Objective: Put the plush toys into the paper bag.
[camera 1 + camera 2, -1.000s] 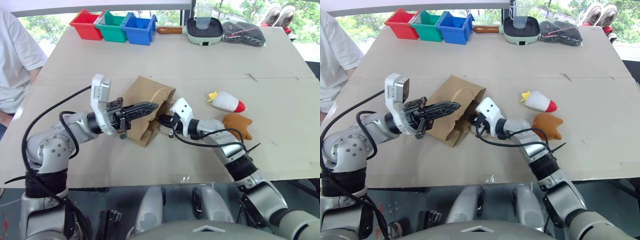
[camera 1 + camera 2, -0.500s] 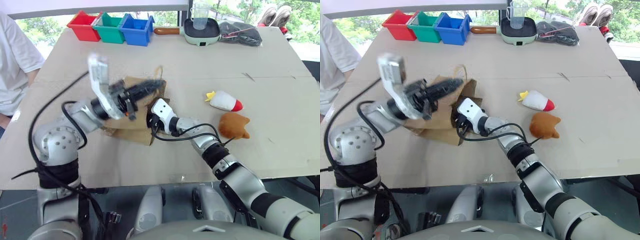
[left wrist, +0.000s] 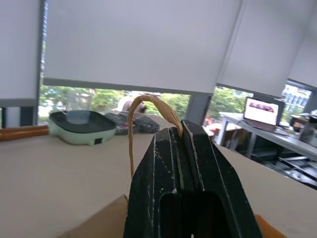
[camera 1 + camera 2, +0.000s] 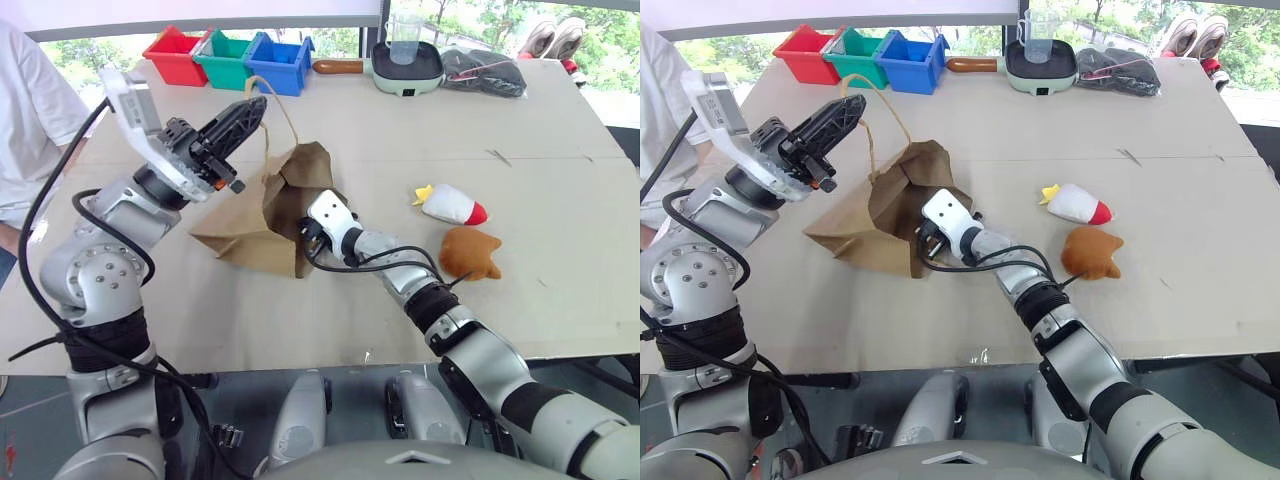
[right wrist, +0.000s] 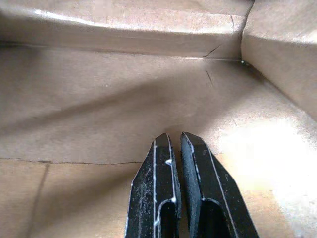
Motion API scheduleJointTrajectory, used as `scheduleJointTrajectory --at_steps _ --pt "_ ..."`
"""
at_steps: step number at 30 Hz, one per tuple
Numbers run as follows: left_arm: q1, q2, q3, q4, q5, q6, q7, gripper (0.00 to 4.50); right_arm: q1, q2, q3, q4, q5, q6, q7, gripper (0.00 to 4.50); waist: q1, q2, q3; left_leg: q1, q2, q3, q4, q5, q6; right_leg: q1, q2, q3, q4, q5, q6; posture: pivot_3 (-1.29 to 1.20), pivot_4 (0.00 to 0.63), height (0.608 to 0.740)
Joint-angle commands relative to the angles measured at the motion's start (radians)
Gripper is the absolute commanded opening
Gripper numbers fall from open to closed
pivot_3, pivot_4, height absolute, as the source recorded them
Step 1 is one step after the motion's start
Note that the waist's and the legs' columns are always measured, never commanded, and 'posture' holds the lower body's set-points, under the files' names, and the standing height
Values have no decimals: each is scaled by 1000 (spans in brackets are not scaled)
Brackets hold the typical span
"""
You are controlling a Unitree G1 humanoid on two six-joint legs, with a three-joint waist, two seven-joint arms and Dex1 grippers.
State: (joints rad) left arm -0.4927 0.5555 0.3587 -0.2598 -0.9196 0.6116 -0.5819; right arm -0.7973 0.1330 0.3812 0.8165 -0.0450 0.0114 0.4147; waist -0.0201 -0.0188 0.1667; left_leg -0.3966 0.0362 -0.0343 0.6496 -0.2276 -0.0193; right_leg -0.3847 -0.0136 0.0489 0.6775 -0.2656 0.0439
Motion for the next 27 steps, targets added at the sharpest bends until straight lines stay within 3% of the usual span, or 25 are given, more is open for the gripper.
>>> scheduleJointTrajectory --at_steps 1,6,9,10,17,22,27 --pt "-50 -17 30 4 5 -58 20 0 30 23 16 61 -55 58 -29 74 0 0 0 0 0 0 0 0 0 0 0 0 0 0 0 0 150 740" --pt "-28 -29 1 -6 1 -63 -32 0 50 5 -14 -27 -37 36 -15 74 0 0 0 0 0 0 -1 0 0 0 0 0 0 0 0 0 150 740" --pt "12 -28 -40 -28 15 -78 -113 0 120 -40 -64 -285 81 122 119 729 2 0 1 -3 0 0 -2 0 0 -1 0 0 -2 0 0 0 150 740" --pt "27 -26 -51 -26 26 -87 -136 0 146 -65 -79 -390 97 164 132 1318 2 0 2 -3 0 0 -2 0 0 -2 0 0 -3 0 0 0 150 740" --pt "63 -29 -101 -6 67 -127 -220 0 310 -275 -124 -1031 188 483 194 4356 4 0 3 -20 0 -1 0 0 0 -18 0 -1 -1 0 0 0 150 740" --pt "61 -44 -125 16 88 -147 -251 0 411 -433 -218 -1386 232 719 155 4356 -1 0 3 -19 1 0 -1 0 0 -19 1 0 -1 0 0 0 150 740" --pt "53 -40 -148 44 94 -159 -330 0 546 -627 -442 -1581 261 948 143 4356 9 0 4 -20 0 0 -1 0 0 -18 0 -1 -4 0 0 0 150 740"
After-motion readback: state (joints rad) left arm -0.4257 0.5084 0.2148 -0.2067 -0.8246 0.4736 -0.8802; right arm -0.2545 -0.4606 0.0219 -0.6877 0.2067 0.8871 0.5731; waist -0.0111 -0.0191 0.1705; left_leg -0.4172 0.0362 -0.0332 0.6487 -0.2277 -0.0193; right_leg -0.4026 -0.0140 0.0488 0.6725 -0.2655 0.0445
